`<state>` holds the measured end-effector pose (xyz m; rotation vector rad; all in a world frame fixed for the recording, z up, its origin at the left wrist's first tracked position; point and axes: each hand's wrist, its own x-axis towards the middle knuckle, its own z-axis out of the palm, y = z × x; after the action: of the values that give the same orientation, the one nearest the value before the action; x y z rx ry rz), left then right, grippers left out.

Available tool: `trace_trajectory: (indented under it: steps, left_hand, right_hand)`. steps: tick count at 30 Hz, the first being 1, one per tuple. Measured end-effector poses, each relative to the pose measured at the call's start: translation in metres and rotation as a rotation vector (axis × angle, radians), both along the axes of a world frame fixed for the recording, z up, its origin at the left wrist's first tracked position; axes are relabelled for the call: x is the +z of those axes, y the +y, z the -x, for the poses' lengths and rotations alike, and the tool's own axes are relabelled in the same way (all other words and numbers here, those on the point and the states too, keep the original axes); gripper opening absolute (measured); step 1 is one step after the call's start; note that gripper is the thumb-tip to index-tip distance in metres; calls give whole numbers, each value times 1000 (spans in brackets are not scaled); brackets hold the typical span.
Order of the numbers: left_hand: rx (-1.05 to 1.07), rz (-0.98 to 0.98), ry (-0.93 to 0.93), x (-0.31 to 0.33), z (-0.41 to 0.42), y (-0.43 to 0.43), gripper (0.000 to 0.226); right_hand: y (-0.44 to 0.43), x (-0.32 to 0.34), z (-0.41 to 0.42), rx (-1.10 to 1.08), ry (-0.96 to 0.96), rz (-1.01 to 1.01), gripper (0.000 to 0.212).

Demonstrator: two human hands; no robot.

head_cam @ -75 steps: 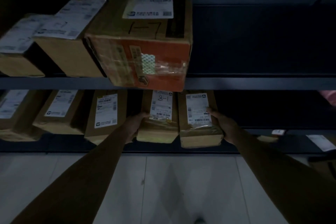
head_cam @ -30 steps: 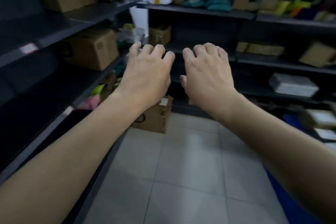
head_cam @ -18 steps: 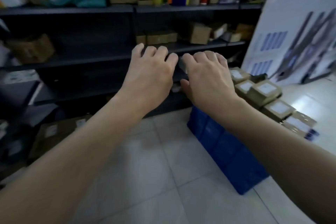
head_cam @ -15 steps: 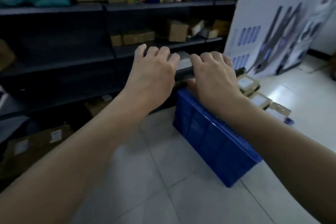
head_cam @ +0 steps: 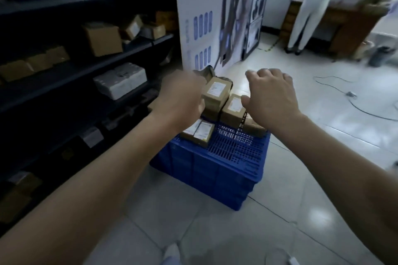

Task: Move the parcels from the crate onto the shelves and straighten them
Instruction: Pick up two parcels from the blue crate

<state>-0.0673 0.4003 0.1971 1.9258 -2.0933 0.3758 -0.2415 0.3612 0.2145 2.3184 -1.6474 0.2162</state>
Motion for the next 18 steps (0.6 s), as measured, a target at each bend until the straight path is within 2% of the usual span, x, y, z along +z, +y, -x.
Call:
trace_trajectory:
  steps: [7, 12, 18]
  left_hand:
    - [-111, -100, 72, -20, -36, -125, 38]
    - [-103, -236, 148, -49, -46, -193, 41]
    - [-4, -406, 264, -98, -34, -278, 56]
  right_hand:
    - [-95, -7, -19, -145, 10, -27, 44]
    - [-155, -38, -18, -199, -3, -128, 41]
    - [-237, -72, 5, -212, 11, -218, 37]
